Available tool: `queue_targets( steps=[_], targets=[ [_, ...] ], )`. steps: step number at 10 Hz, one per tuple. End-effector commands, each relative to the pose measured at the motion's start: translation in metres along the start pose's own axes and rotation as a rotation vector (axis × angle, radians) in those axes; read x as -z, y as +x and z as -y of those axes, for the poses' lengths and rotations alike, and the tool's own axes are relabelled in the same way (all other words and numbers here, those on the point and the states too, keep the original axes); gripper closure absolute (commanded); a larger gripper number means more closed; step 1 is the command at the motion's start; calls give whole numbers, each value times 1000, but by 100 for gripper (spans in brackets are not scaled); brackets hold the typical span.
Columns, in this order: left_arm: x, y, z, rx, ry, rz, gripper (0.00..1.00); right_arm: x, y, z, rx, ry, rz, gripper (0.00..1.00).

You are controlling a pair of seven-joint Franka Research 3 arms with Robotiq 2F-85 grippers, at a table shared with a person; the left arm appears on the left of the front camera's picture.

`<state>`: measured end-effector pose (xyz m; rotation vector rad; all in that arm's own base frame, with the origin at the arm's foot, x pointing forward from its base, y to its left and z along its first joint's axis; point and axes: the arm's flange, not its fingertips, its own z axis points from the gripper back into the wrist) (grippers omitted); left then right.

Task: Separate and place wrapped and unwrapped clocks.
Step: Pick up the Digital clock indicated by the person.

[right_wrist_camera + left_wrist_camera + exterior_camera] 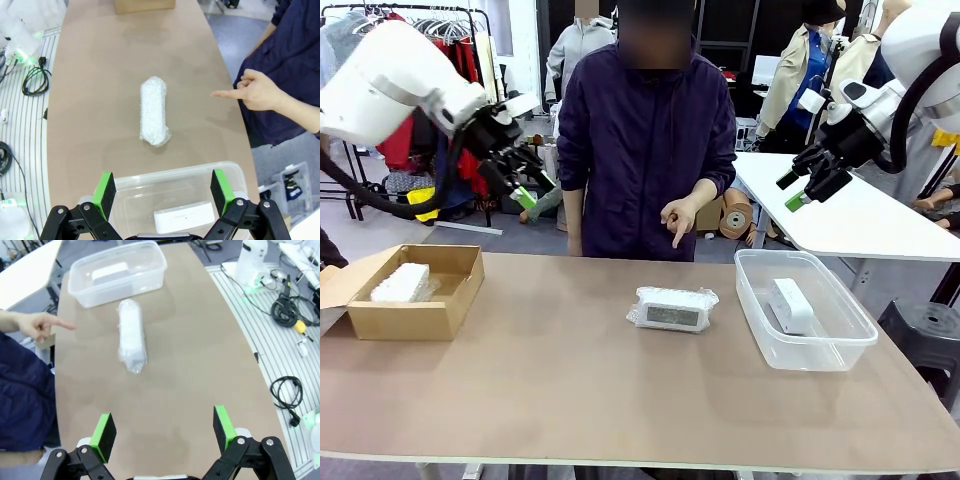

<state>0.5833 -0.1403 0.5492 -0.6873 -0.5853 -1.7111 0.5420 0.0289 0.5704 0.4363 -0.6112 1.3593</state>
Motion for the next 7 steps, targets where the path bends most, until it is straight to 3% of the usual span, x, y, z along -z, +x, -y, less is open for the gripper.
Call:
queue_targets(
  steps=[1, 7],
  targets=[
    [19, 13, -25, -13, -38, -38, 0, -2, 2, 1, -4, 1, 2, 0],
    [100, 47, -61, -28, -148, -172, 0, -2, 2, 1, -4, 1, 2, 0]
  ],
)
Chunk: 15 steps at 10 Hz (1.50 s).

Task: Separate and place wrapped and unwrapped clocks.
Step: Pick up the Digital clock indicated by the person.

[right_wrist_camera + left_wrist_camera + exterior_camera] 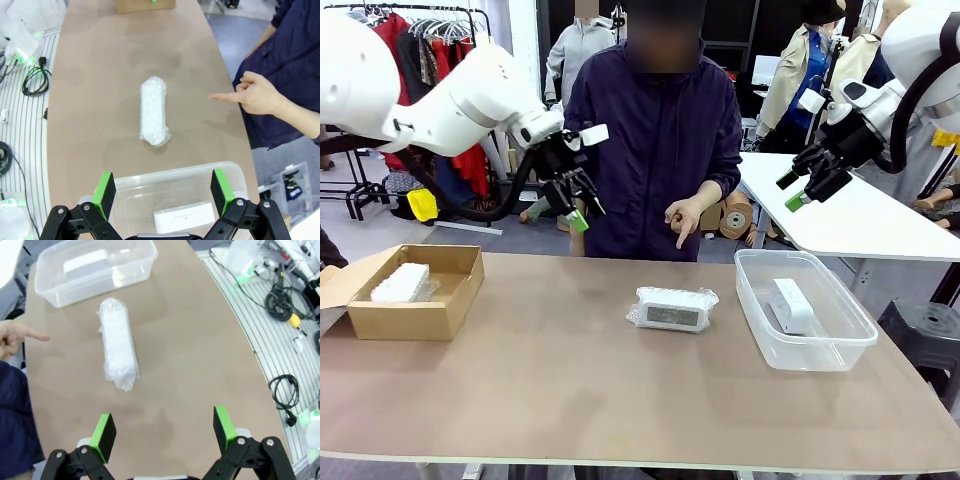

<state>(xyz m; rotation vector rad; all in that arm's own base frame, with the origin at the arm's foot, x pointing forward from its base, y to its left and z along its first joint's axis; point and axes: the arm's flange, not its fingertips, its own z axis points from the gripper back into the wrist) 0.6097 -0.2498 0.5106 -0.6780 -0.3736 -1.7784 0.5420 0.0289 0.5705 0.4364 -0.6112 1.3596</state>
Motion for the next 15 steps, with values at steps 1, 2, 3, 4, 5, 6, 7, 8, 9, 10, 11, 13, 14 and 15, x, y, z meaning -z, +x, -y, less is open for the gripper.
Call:
queue_targets(
  steps=[1, 2, 3, 4, 5, 6, 7, 8, 9, 10, 11, 13, 14, 15],
  targets=[
    [10, 10, -17, -14, 21, -93, 0, -2, 2, 1, -4, 1, 2, 0],
    [31, 18, -23, -14, 64, -162, 0, -2, 2, 1, -4, 1, 2, 0],
    [48, 23, -26, 5, 59, -199, 0, -2, 2, 1, -4, 1, 2, 0],
    [60, 27, -27, 19, 55, -239, 0, -2, 2, 1, -4, 1, 2, 0],
    [72, 31, -29, 35, 56, -296, 0, -2, 2, 1, -4, 1, 2, 0],
    [78, 34, -32, 39, 61, -299, 0, -2, 2, 1, -4, 1, 2, 0],
    [79, 35, -31, 40, 51, -281, 0, -2, 2, 1, -4, 1, 2, 0],
    [66, 31, -29, 53, 28, -236, 0, -2, 2, 1, -4, 1, 2, 0],
    [87, 35, -29, 57, 43, -282, 0, -2, 2, 1, -4, 1, 2, 0],
    [87, 35, -29, 57, 43, -282, 0, -2, 2, 1, -4, 1, 2, 0],
    [87, 35, -29, 57, 43, -282, 0, -2, 2, 1, -4, 1, 2, 0],
    [87, 35, -29, 57, 43, -282, 0, -2, 2, 1, -4, 1, 2, 0],
    [89, 36, -29, 62, 33, -272, 0, -2, 2, 1, -4, 1, 2, 0],
    [89, 43, -32, 85, 22, -317, 0, -2, 2, 1, -4, 1, 2, 0]
  ],
)
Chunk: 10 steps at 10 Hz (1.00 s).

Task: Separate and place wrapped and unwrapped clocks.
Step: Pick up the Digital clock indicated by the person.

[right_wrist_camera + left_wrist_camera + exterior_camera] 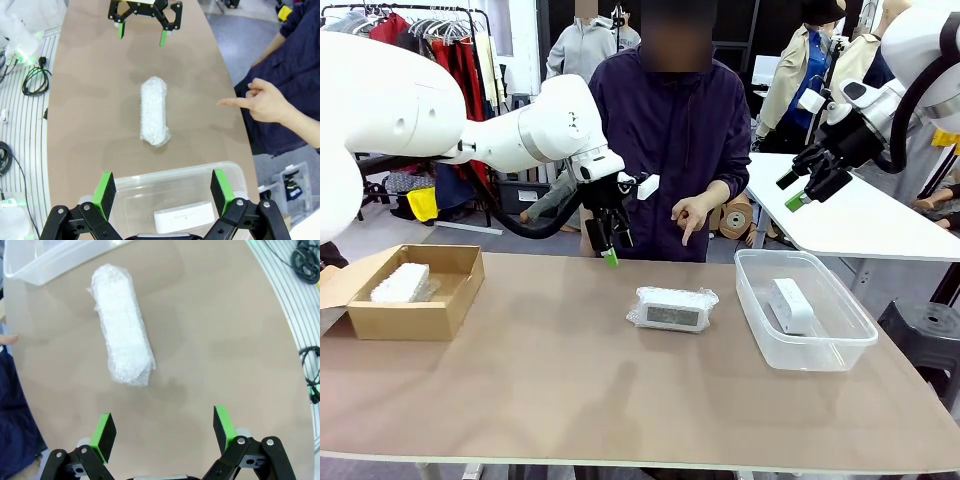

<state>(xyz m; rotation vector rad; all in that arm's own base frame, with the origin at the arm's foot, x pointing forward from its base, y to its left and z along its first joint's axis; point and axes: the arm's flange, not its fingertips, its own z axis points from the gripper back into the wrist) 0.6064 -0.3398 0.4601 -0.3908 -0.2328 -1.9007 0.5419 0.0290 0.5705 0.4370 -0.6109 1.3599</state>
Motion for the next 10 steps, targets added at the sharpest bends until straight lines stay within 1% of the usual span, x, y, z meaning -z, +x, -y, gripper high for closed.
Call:
queue_targets(
  steps=[1, 2, 3, 5, 6, 7, 8, 10],
  targets=[
    [0, 20, -10, -40, -10, -87, 0, -2, 1, 1, -4, 0, 2, 0],
    [9, 34, -17, -50, -28, -132, 0, -2, 1, 1, -4, 0, 2, 0],
    [18, 48, -21, -60, -30, -153, 0, -2, 1, 1, -4, 0, 2, 0],
    [33, 72, -29, -73, 12, -203, 0, -2, 1, 1, -4, 0, 2, 0],
    [42, 83, -32, -50, 31, -251, 0, -2, 1, 1, -4, 0, 2, 0],
    [54, 91, -38, -32, 66, -249, 0, -2, 1, 1, -4, 0, 2, 0],
    [65, 93, -44, -30, 88, -271, 0, -2, 1, 1, -4, 0, 2, 0],
    [81, 95, -60, -63, 126, -301, 0, -2, 1, 1, -4, 0, 2, 0]
  ],
)
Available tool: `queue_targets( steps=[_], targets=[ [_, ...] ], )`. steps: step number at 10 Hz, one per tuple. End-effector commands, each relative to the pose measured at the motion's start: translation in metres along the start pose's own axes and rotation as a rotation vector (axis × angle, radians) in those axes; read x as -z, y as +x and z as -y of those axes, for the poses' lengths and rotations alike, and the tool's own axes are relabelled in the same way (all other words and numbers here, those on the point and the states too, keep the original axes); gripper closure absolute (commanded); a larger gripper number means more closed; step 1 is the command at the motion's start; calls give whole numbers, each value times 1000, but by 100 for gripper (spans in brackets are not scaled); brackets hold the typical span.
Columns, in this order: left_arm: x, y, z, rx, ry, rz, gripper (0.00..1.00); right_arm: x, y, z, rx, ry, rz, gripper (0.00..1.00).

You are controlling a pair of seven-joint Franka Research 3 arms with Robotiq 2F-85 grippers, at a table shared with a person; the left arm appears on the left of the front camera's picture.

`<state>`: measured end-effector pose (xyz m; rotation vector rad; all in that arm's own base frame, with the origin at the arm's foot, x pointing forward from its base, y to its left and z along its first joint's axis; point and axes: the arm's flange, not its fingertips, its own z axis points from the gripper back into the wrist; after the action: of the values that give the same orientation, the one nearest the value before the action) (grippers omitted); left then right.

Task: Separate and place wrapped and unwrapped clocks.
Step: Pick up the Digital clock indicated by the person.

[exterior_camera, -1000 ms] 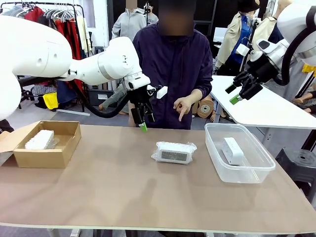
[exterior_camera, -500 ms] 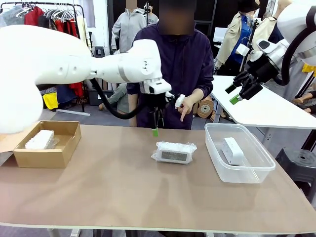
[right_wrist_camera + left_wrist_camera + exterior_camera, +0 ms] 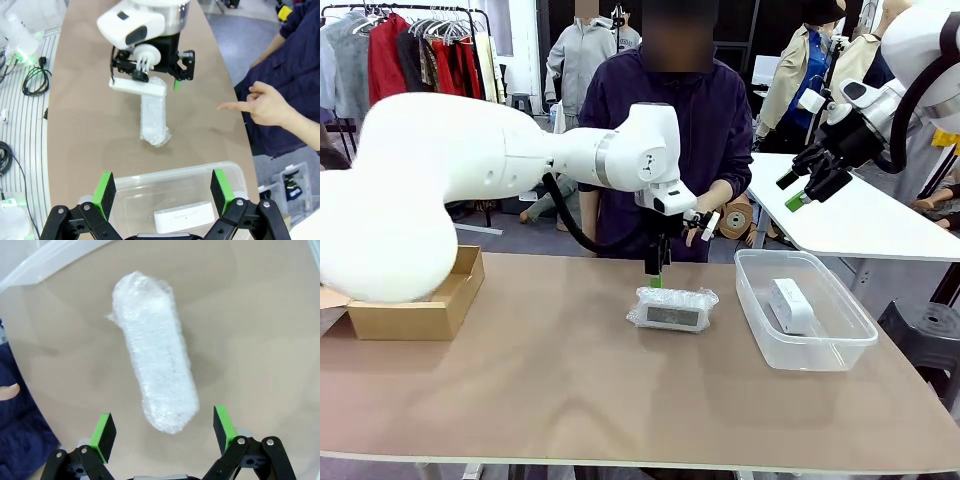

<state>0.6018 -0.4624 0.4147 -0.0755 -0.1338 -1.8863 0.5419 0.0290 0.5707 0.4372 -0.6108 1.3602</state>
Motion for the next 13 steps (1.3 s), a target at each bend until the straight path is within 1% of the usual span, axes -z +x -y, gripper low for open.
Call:
queue_targets(
  steps=[1, 5, 7, 10, 13],
  targets=[
    [3, 9, -26, -71, 34, -26, 0, -2, 1, 1, -3, 0, 2, 0],
    [27, 27, -32, -22, -7, -1, 0, -2, 1, 1, -3, 0, 2, 0],
    [34, 33, -30, -19, -24, -9, 0, -2, 1, 1, -3, 0, 2, 0],
    [46, 39, -26, -41, -47, -28, 0, -2, 1, 1, -3, 0, 2, 0],
    [60, 41, -25, -105, -15, -55, 0, -2, 1, 1, -3, 0, 2, 0]
  ],
)
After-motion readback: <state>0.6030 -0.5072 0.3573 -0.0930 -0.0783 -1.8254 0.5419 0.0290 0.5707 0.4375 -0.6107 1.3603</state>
